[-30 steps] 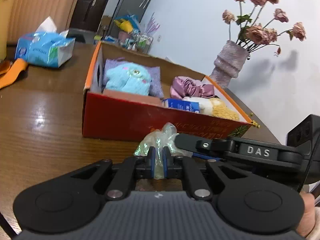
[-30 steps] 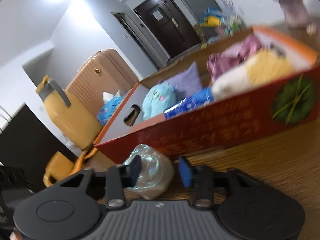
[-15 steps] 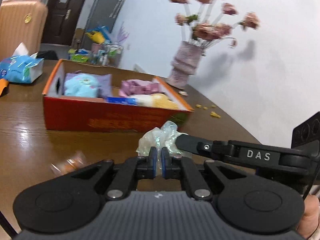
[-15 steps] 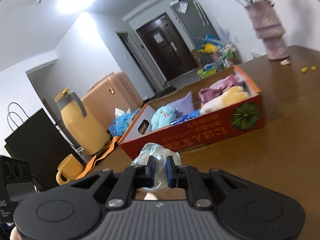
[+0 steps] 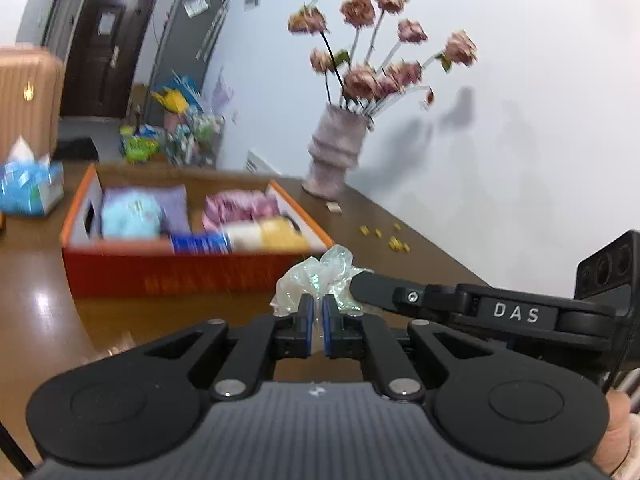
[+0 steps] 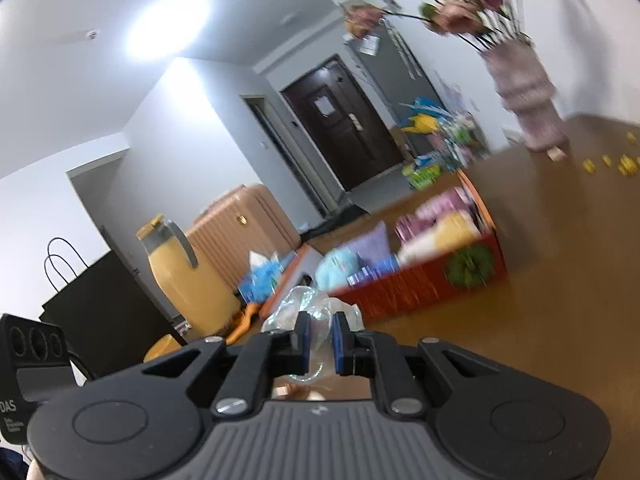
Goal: Organize soft objects
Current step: 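Carry the clear plastic bag into the box and open both grippers, then withdraw both grippers toward the candy and white foam wedge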
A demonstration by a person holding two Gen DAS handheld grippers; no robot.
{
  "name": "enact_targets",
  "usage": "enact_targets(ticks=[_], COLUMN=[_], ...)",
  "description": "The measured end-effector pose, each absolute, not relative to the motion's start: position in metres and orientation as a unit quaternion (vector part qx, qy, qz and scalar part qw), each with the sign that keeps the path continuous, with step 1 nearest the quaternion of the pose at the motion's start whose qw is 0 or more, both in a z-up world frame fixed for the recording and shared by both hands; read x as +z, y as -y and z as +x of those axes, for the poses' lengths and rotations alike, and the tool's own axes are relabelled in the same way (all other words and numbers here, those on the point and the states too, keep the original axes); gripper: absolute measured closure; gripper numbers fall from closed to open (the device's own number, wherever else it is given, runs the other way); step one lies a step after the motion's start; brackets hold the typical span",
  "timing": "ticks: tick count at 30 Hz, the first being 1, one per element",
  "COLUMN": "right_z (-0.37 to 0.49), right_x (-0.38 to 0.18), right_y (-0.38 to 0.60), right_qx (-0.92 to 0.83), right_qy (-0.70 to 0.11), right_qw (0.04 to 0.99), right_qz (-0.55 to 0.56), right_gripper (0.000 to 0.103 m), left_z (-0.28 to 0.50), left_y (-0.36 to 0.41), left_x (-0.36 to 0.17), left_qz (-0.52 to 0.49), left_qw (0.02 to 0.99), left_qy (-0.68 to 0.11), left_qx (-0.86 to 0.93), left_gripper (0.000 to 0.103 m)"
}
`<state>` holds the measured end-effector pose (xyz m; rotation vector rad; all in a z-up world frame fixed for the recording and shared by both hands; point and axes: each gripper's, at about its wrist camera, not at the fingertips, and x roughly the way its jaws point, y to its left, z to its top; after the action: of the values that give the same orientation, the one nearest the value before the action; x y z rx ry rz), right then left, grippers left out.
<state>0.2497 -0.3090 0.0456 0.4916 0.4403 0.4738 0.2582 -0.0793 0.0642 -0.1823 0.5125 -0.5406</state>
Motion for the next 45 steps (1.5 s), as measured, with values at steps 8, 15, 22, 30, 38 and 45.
enact_targets(ticks=[8,15,22,30,38,45], right_z=[0.382,0.498,0.532,0.515,0.447,0.346], right_x=[0.087,0.044,-0.014,0.001,0.072,0.124], right_y=[0.281,0.252,0.233,0.235,0.27,0.304], right_qx=[0.253,0.218,0.175,0.187,0.179,0.153], right_qy=[-0.211,-0.283,-0.339,-0.337,-0.273,-0.208], right_qw=[0.923,0.915,0.911,0.911,0.937,0.965], right_qz=[0.197,0.186,0.154,0.143,0.126,0.054], right_gripper=[0.092,0.092,0.085,0.077,0.078,0.06], left_z=[0.372,0.481,0.503,0.478,0.406,0.315], left_y=[0.065,0.05,0.043,0.033,0.01,-0.014], left_x=[0.096,0.04,0.0,0.021,0.089,0.116], left_qz=[-0.09,-0.085,-0.068,-0.058,-0.045,0.0], left_qw=[0.939,0.929,0.922,0.932,0.956,0.974], left_qy=[-0.239,-0.309,-0.344,-0.323,-0.259,-0.208], left_qx=[-0.229,-0.185,-0.164,-0.151,-0.133,-0.087], left_gripper=[0.097,0.097,0.095,0.081,0.059,0.026])
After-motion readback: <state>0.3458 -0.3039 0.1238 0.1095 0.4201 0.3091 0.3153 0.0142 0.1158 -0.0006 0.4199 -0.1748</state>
